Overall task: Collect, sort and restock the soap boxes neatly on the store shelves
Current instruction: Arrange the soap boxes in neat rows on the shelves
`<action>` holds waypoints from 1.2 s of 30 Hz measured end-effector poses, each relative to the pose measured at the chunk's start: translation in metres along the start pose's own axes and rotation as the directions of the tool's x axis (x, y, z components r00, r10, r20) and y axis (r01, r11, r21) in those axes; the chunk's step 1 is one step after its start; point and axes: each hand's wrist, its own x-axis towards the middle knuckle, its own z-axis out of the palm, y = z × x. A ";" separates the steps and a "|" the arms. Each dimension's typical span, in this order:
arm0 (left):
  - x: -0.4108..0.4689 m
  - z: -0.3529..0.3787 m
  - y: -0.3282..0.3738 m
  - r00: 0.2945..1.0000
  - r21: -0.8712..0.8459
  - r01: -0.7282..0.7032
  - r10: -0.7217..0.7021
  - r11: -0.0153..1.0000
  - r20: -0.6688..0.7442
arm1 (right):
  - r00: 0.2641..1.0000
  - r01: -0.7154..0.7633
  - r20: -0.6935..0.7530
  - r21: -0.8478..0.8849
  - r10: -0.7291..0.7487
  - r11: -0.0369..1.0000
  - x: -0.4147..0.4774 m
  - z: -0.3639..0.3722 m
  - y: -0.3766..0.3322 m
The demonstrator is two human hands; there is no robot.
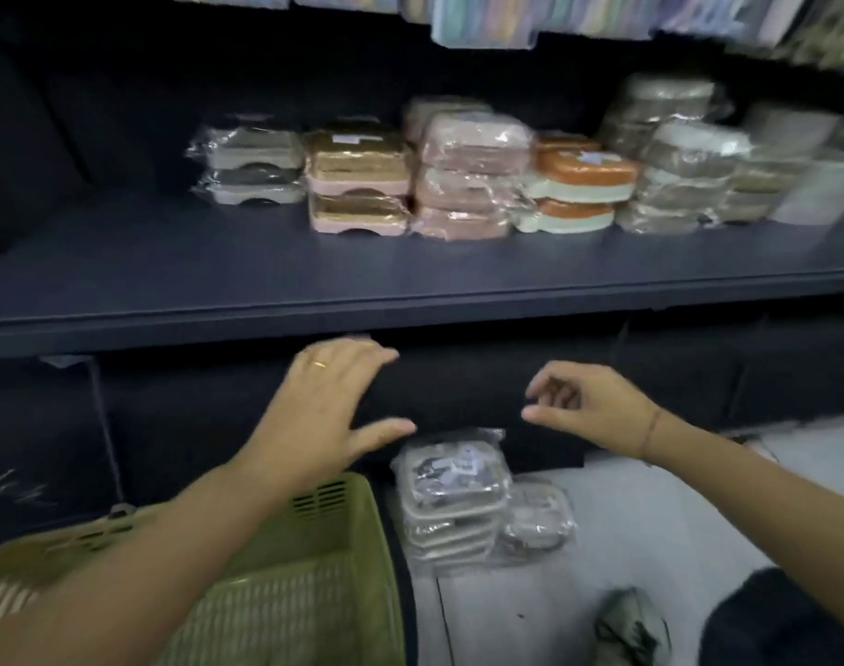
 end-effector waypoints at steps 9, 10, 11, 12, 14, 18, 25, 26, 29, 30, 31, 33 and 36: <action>0.012 0.097 0.042 0.737 0.013 0.274 -0.218 0.962 0.640 | 0.850 -0.427 0.220 -0.244 0.478 0.871 -0.021 0.107 0.155; 0.011 0.100 0.042 0.728 0.030 0.282 -0.234 0.959 0.644 | 0.847 -0.420 0.213 -0.294 0.487 0.859 -0.020 0.115 0.160; 0.011 0.103 0.042 0.727 0.041 0.293 -0.250 0.955 0.640 | 0.845 -0.418 0.209 -0.318 0.493 0.851 -0.019 0.120 0.162; 0.011 0.106 0.041 0.727 0.042 0.306 -0.262 0.951 0.635 | 0.841 -0.421 0.211 -0.323 0.498 0.847 -0.017 0.126 0.166; 0.013 0.110 0.042 0.721 0.026 0.345 -0.282 0.938 0.633 | 0.840 -0.410 0.226 -0.330 0.493 0.850 -0.015 0.135 0.172; 0.014 0.115 0.046 0.720 -0.027 0.407 -0.302 0.913 0.624 | 0.861 -0.362 0.200 -0.406 0.468 0.839 -0.017 0.149 0.186; 0.011 0.111 0.049 0.795 -0.061 0.370 -0.282 0.927 0.537 | 0.879 -0.340 0.165 -0.439 0.447 0.831 -0.019 0.143 0.188; 0.009 0.109 0.049 0.809 -0.074 0.367 -0.279 0.927 0.517 | 0.875 -0.350 0.167 -0.429 0.455 0.832 -0.022 0.139 0.186; 0.008 0.099 0.049 0.846 -0.102 0.344 -0.261 0.933 0.465 | 0.860 -0.355 0.181 -0.459 0.477 0.815 -0.030 0.118 0.180; 0.008 0.096 0.049 0.855 -0.107 0.338 -0.257 0.935 0.451 | 0.852 -0.344 0.191 -0.495 0.487 0.798 -0.034 0.111 0.177; 0.009 0.090 0.049 0.862 -0.116 0.335 -0.255 0.935 0.439 | 0.842 -0.331 0.205 -0.534 0.499 0.778 -0.037 0.103 0.172; 0.009 0.080 0.048 0.880 -0.140 0.325 -0.245 0.935 0.408 | 0.809 -0.295 0.262 -0.593 0.526 0.749 -0.042 0.084 0.164; 0.009 0.059 0.048 0.899 -0.155 0.291 -0.215 0.944 0.380 | 0.743 -0.230 0.406 -0.592 0.532 0.773 -0.041 0.047 0.145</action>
